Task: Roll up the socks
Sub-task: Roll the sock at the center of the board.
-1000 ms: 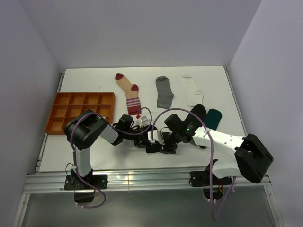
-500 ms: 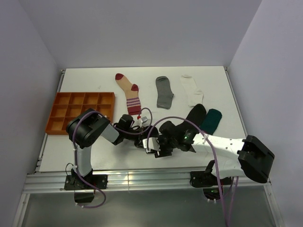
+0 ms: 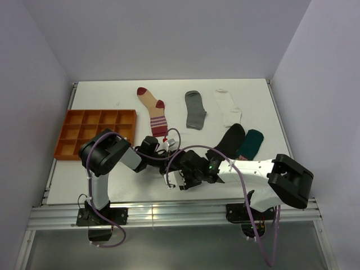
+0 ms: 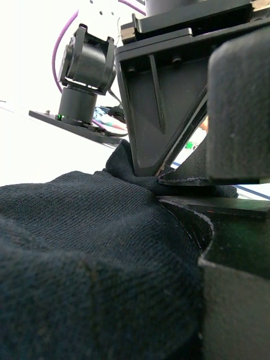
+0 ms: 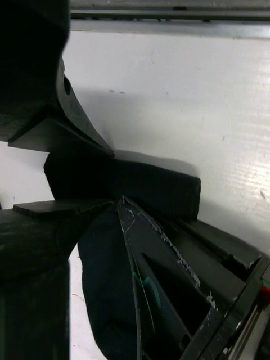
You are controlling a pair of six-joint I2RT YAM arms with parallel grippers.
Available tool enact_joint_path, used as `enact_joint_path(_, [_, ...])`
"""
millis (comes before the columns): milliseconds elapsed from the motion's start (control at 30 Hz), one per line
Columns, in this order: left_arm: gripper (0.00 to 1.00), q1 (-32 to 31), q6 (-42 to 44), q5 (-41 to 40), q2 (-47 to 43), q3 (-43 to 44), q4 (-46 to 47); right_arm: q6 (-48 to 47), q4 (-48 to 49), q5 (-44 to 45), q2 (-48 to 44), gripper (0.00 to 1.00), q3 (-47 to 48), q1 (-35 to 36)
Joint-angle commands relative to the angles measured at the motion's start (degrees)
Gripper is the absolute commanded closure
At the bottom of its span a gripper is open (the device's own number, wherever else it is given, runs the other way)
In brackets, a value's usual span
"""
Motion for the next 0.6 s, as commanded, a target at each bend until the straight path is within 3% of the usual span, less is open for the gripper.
enact_joint_path(0, [1.0,-0.3,3.9,-4.1,2.2,-1.9,-7.9,-0.1,0.6,2.7,2.3,0.61,0.8,0.4])
enact_joint_path(233, [0.98,-0.3,5.8,-4.9,-0.2,0.3,-12.7,0.0,-2.5,2.8,5.7,0.79,2.8,0.4])
enact_joint_path(400, [0.85,-0.1,9.8,-9.1,-6.9,4.8,-21.8,0.5,-6.3,1.3,5.9,0.82,3.0,0.4])
enact_joint_path(567, [0.76,1.4,10.7,-10.1,-9.8,6.9,-24.6,1.8,-7.8,-0.2,5.3,0.83,3.1,0.4])
